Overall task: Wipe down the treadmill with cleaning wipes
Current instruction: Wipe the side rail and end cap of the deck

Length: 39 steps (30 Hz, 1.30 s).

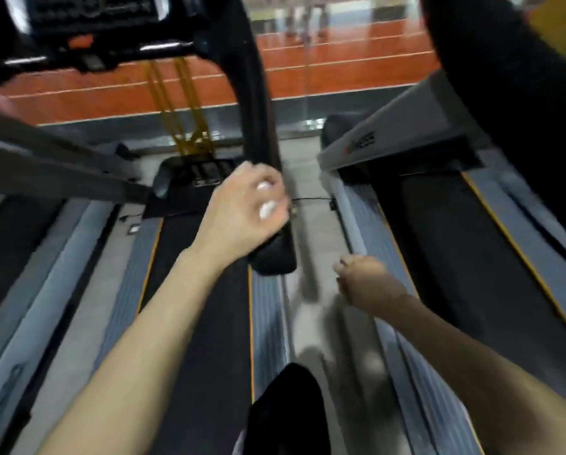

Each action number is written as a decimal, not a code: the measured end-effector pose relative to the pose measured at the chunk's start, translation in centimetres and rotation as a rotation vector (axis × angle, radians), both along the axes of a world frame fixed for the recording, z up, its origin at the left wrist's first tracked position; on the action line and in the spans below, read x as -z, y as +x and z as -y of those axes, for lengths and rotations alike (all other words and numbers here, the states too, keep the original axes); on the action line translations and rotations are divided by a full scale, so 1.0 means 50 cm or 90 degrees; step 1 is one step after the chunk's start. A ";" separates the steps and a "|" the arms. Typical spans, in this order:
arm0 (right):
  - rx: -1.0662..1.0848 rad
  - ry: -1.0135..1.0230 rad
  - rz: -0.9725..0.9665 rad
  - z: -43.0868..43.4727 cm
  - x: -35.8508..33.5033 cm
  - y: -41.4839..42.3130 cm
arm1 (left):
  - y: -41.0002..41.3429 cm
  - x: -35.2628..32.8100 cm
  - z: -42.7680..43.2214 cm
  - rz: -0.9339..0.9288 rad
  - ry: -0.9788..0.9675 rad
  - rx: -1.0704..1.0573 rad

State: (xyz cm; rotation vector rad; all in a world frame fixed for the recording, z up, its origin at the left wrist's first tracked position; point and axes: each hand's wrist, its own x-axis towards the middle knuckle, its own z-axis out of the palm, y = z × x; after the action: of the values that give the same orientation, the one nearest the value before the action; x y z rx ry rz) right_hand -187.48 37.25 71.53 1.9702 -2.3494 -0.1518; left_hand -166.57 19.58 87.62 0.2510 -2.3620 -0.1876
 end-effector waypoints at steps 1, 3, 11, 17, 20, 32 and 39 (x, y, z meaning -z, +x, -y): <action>0.010 0.016 0.001 0.001 0.025 0.003 | 0.008 0.011 -0.020 -0.034 0.010 -0.051; 0.012 0.041 0.043 -0.039 0.061 0.032 | 0.025 0.037 -0.080 -0.057 0.011 -0.142; -0.126 0.034 0.108 -0.237 0.015 0.164 | 0.178 0.181 -0.321 -0.003 0.073 -0.425; -0.206 0.053 0.089 -0.275 0.041 0.229 | 0.313 0.361 -0.436 0.226 0.416 -0.547; -0.237 0.103 0.071 -0.246 0.070 0.280 | 0.363 0.403 -0.459 0.259 0.461 -0.611; -0.390 0.254 0.254 -0.111 0.217 0.570 | 0.559 0.616 -0.533 0.037 0.735 -0.672; -0.435 0.382 0.400 -0.060 0.267 0.665 | 0.630 0.645 -0.614 -0.059 0.844 -0.796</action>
State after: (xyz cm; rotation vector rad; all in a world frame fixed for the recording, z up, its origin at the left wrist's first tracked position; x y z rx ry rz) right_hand -154.24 40.27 58.15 3.4192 -1.8348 -0.2366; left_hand -135.09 50.26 55.35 2.0966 -1.2371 -1.0288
